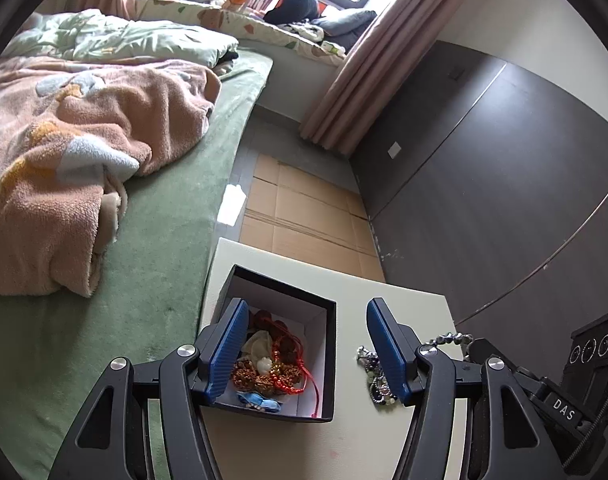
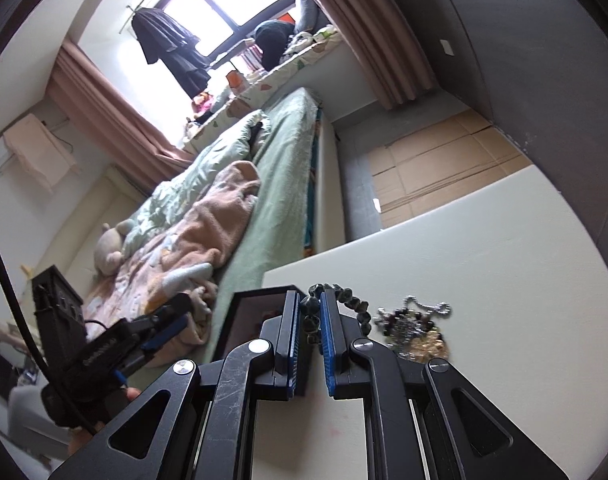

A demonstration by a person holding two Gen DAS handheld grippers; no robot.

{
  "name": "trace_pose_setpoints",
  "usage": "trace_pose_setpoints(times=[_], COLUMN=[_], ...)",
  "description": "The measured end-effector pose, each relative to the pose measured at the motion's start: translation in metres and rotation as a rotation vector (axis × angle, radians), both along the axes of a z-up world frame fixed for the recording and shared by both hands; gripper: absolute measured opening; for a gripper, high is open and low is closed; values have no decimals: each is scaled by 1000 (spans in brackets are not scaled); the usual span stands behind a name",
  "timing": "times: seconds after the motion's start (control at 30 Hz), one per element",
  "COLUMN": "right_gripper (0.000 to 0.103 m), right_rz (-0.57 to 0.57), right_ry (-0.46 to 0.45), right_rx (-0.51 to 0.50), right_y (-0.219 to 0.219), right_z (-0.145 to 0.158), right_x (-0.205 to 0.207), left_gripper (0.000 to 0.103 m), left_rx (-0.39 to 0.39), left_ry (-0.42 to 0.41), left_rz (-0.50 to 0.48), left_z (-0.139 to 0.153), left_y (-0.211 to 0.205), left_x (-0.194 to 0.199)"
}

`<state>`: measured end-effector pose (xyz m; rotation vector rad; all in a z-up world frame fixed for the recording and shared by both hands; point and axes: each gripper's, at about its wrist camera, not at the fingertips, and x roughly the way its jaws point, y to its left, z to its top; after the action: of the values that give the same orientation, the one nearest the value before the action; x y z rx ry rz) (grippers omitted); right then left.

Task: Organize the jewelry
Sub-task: 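Lower the red strand into the box with the left tool while the right tool carries the grey bracelet over, then open both tools and move them back to the charm cluster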

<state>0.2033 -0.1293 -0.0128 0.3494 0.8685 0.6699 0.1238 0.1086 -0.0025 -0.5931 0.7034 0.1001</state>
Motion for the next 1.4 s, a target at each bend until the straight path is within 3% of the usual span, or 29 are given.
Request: trace_pose_setpoints(times=[0.3,0.6,0.67,0.7,0.73,0.83,0.97,1.17,1.4], right_gripper=[12,12,24,40,45,46,46,46,48], right_rz=[124,150,168,178,170,153,98,-11,-72], right_ry=[22,2,15,19,7,-12,-6,-6,-18], right_rx=[86,71,19,0,-13,-35,-48,-58,-90], right_y=[50,88,98,101,100,89,65,24,-4], right_z=[-3,-15,-20,-22,-23,-21,-18,-10,0], right_x=[-5,-5,-4,-5,-8,-13,-8,-2,-2], left_gripper=[63,63,63,63,63,63,63,63,63], left_rx=[-24,-56,-50,-49,-54,-73,-17,-1,50], left_ry=[-6,-4,-1,12,22,8,11,-8,-30], left_rz=[68,93,90,82,77,60,54,38,-39], left_z=[1,-4,-5,-8,-9,-9,-8,-9,-2], left_y=[20,31,30,28,27,22,11,-7,-45], left_x=[-5,-6,-4,-2,0,-1,-1,-2,2])
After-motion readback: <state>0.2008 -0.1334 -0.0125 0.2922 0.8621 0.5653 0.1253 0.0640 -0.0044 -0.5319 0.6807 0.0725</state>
